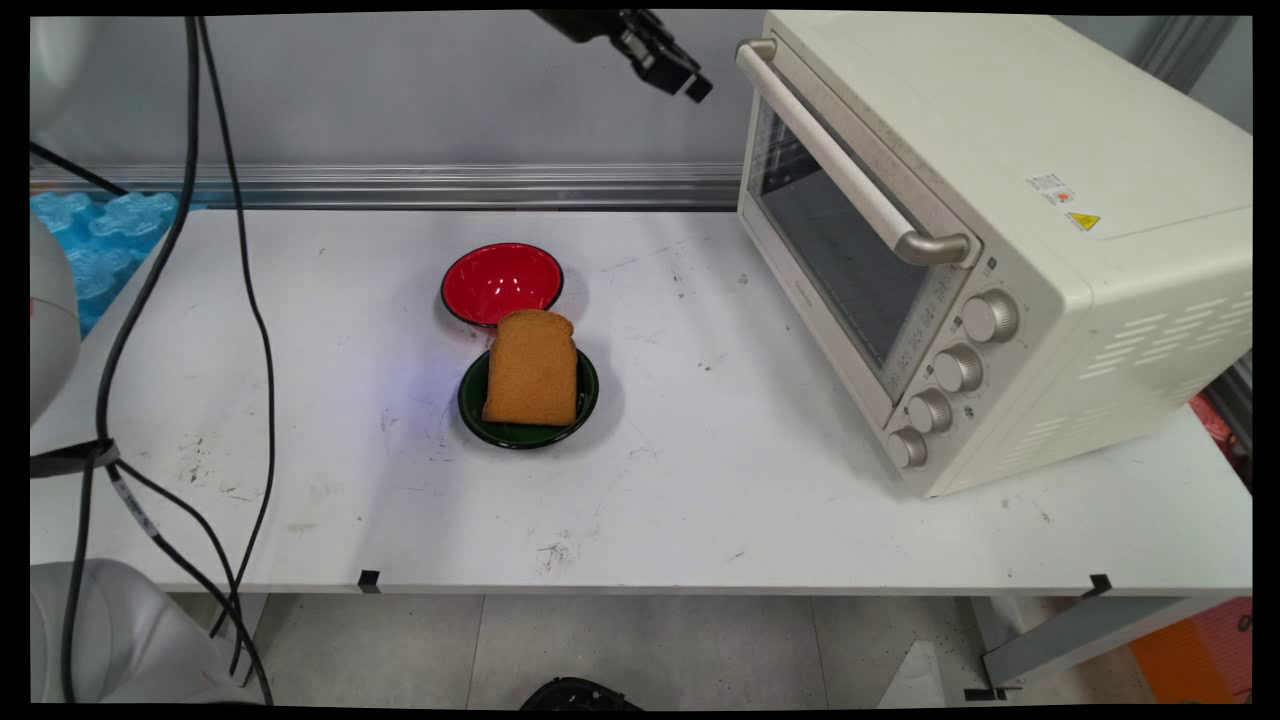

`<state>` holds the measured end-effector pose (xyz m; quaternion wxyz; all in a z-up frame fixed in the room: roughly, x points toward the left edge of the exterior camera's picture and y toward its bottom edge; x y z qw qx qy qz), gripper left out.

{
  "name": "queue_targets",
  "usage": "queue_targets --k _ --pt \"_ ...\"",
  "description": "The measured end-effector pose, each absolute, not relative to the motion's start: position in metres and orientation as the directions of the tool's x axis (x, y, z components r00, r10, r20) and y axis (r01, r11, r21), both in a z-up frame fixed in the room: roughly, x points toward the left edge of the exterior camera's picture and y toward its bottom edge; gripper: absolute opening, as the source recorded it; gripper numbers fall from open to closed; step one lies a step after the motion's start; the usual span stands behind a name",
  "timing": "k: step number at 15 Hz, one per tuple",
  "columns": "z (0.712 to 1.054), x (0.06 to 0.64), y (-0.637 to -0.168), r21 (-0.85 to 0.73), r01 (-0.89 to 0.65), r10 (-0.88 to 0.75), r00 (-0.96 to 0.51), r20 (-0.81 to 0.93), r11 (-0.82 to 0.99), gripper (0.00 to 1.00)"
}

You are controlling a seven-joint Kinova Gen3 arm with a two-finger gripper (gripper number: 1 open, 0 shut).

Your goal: Open the oven

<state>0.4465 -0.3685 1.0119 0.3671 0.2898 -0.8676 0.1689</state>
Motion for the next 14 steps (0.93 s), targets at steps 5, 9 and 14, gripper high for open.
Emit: queue_targets --k 5,9,14 --pt "1.029 0.433 -0.380 -0.074 -0.621 -0.364 -0.547 0.754 0.780 0.00" --pt "1.034 0.427 -0.386 -0.066 -0.617 -0.359 -0.538 0.763 0.784 0.00" --pt "1.035 0.416 -0.396 -0.059 -0.611 -0.352 -0.529 0.772 0.789 0.00"
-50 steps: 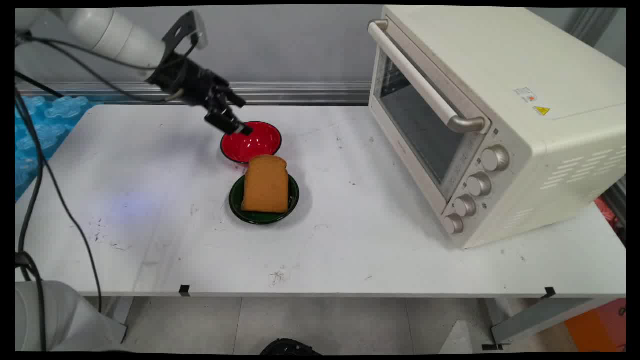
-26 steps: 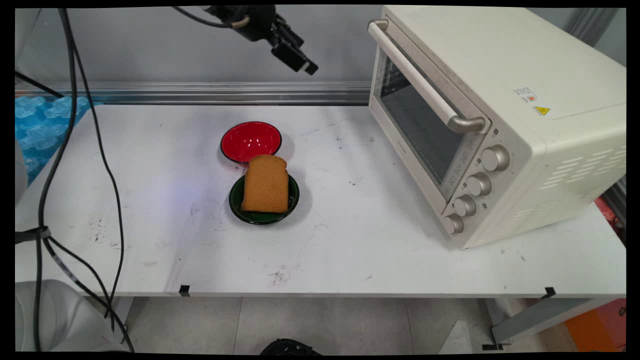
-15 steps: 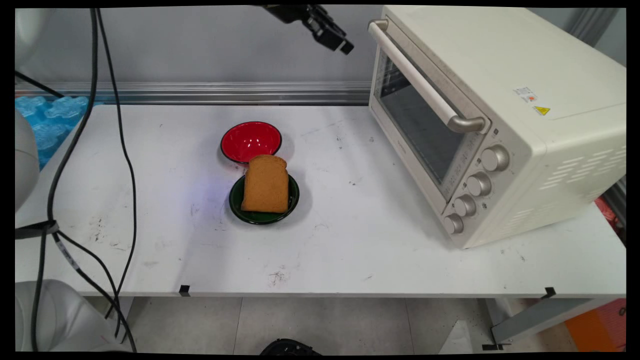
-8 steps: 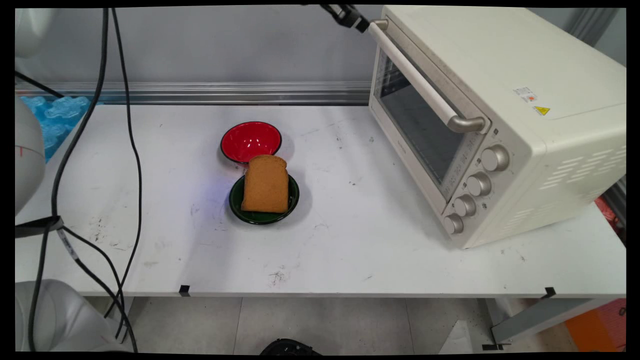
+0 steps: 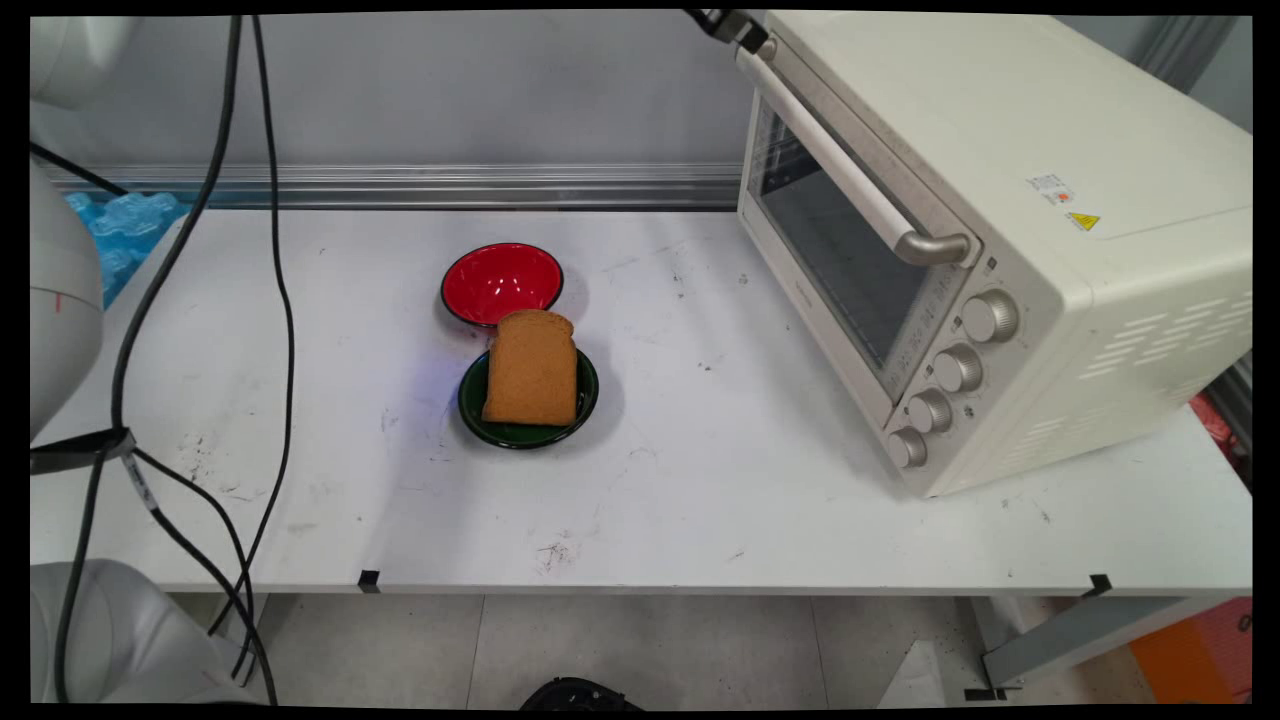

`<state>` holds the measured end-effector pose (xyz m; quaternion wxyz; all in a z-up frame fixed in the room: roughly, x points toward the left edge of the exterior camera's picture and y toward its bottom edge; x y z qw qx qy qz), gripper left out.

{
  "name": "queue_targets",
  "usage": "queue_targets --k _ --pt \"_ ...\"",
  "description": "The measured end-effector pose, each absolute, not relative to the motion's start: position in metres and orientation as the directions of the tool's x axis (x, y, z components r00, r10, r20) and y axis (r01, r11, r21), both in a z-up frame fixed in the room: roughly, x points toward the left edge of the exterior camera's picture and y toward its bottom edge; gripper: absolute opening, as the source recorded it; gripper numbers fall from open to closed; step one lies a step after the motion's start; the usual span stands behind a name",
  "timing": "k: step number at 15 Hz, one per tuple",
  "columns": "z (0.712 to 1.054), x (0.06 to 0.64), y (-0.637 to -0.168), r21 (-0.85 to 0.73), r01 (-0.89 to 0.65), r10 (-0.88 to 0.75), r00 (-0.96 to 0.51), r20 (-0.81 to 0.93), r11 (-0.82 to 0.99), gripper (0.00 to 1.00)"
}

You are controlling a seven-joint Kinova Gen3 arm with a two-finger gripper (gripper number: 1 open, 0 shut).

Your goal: Open the oven

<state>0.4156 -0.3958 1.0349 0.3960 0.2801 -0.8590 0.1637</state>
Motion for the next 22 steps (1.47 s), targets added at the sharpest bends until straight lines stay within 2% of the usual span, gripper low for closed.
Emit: queue_targets --k 8,22 --pt "1.026 0.389 -0.407 -0.036 -0.611 -0.361 -0.513 0.778 0.791 0.00" --pt "0.988 0.366 -0.418 -0.017 -0.610 -0.388 -0.525 0.757 0.793 0.00"
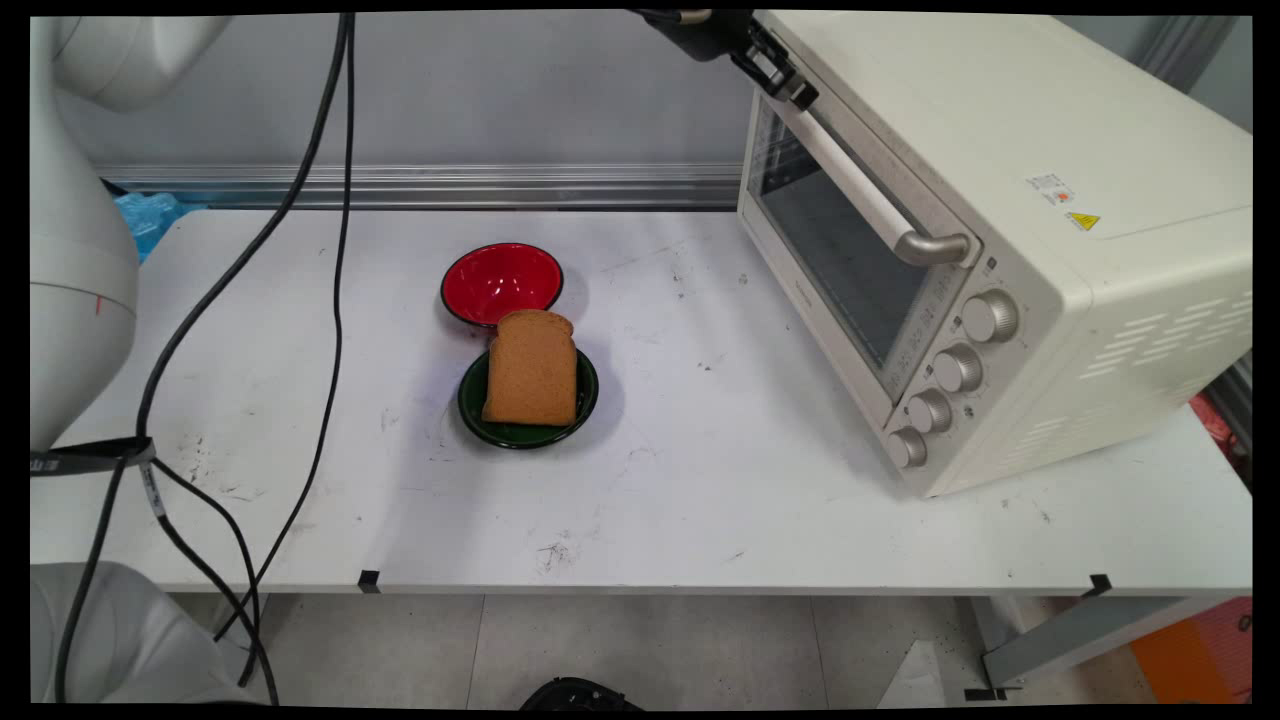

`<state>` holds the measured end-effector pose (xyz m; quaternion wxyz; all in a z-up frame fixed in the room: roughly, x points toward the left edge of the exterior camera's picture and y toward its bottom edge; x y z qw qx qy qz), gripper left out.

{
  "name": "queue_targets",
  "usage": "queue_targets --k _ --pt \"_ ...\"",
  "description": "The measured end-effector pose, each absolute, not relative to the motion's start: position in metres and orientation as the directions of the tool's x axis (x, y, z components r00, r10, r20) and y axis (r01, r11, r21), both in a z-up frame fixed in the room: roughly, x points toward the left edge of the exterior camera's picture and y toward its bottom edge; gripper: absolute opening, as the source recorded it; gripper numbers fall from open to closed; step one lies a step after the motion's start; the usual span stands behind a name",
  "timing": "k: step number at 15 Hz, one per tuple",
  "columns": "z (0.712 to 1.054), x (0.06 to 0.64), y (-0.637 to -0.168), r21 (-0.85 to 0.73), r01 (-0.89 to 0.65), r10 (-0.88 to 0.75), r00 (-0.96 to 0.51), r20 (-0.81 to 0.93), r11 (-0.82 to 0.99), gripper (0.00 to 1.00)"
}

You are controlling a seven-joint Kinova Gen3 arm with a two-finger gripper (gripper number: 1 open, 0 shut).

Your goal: Open the oven

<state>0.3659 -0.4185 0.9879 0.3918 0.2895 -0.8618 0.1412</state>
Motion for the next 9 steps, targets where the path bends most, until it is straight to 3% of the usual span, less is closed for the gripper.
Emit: queue_targets --k 9 --pt "0.973 0.369 -0.419 -0.012 -0.609 -0.402 -0.537 0.742 0.793 0.00"
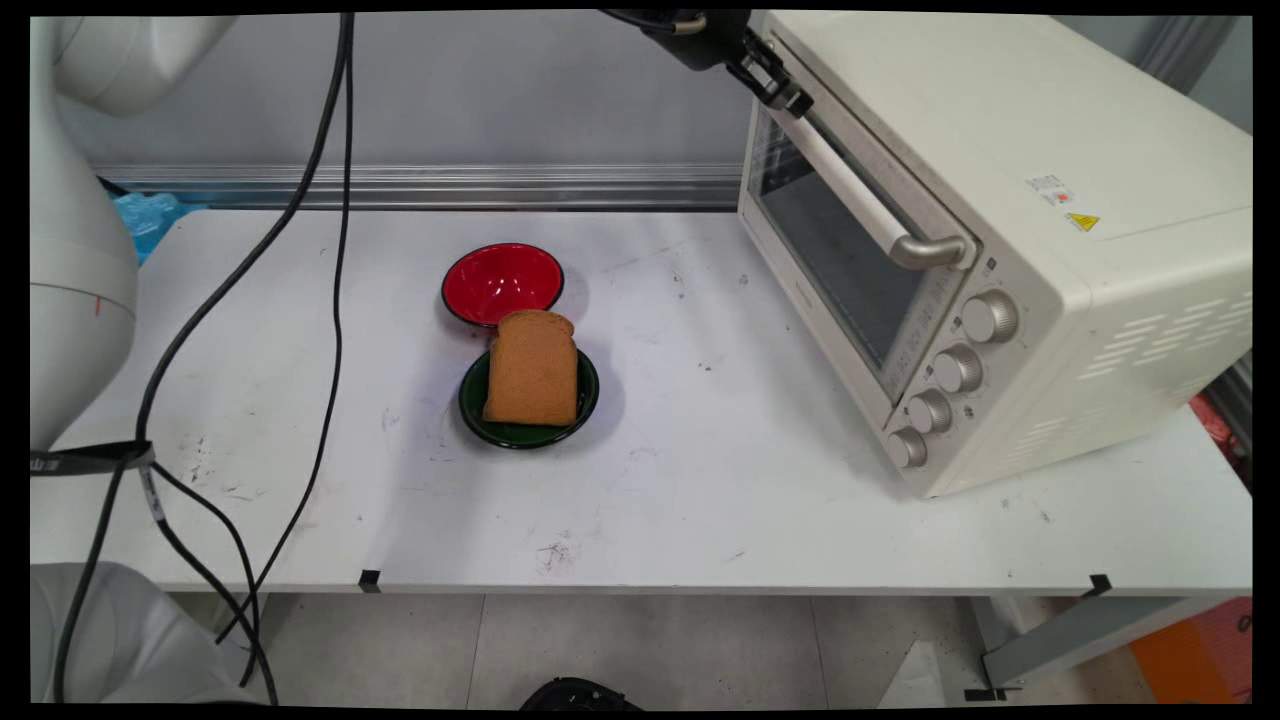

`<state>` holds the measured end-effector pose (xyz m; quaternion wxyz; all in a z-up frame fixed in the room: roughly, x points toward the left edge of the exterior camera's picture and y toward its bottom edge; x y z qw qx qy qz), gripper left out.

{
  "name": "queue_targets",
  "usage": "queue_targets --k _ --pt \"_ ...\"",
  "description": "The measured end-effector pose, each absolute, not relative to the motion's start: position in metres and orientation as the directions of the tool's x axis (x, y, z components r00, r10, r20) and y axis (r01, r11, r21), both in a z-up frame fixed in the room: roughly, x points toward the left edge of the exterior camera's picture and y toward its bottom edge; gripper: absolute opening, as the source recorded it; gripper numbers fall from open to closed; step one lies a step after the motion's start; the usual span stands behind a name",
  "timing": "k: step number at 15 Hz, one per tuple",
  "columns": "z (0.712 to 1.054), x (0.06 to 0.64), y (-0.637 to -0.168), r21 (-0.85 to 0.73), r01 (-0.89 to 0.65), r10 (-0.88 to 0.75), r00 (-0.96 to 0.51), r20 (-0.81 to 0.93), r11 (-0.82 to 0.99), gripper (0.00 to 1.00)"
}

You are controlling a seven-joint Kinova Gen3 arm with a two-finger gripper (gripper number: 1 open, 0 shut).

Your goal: Open the oven

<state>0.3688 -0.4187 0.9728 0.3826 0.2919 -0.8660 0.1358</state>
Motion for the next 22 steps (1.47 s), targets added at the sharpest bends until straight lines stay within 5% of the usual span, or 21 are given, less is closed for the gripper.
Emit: queue_targets --k 22 --pt "0.957 0.405 -0.396 -0.012 -0.599 -0.427 -0.583 0.691 0.801 0.00"
